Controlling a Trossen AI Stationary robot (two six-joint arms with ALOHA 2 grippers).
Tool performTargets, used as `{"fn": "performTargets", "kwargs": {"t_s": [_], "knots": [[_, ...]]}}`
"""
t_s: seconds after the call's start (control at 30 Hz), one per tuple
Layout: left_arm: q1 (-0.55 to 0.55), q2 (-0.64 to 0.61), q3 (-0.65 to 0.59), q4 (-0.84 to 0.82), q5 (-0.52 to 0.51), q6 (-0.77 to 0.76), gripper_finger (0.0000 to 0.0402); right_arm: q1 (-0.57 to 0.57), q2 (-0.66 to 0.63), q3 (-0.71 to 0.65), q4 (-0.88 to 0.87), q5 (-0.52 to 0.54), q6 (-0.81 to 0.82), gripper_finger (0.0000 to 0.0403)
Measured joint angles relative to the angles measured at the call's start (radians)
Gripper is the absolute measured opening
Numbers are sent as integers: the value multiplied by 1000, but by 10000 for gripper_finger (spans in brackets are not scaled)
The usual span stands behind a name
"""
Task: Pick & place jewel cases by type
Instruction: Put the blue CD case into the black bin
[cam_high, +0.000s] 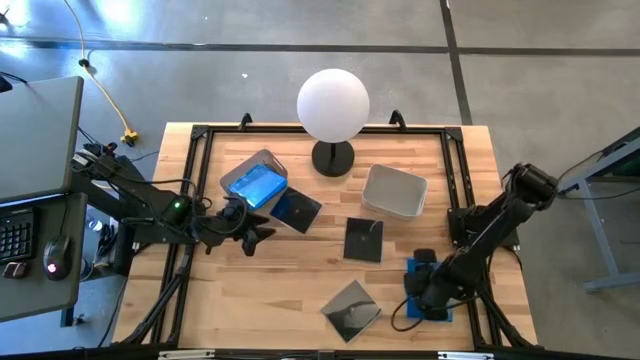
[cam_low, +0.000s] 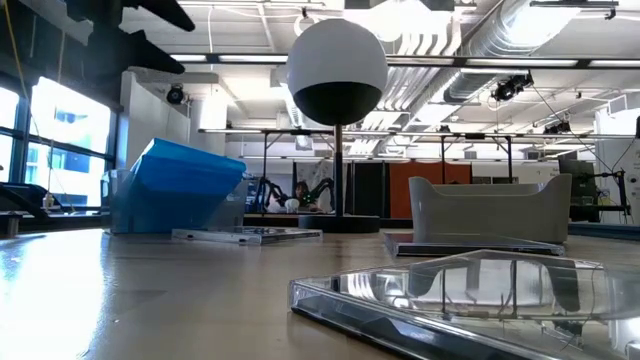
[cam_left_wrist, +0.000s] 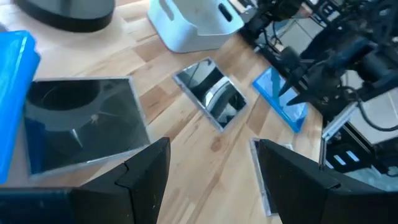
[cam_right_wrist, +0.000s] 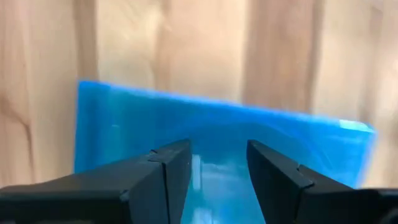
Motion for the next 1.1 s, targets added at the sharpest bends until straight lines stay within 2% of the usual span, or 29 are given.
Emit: {"fn": "performTargets", "kwargs": {"t_s": [0.13,0.27,0.5,0.73,0.97,1.1], "knots": [[0,0,0,37,2,36,241,-31,83,4,117,-14,-107,149],[0,0,0,53,-2,54,241,-64,137,7,232,32,-209,149],[0,0,0,62,-4,54,241,-170,148,1,404,66,-443,149],[0,0,0,62,-4,54,241,-314,150,-1,481,98,-647,149],[0,0,0,62,-12,54,241,-378,153,22,594,95,-887,149],[0,0,0,59,-59,57,241,-415,153,26,657,113,-951,149]]}}
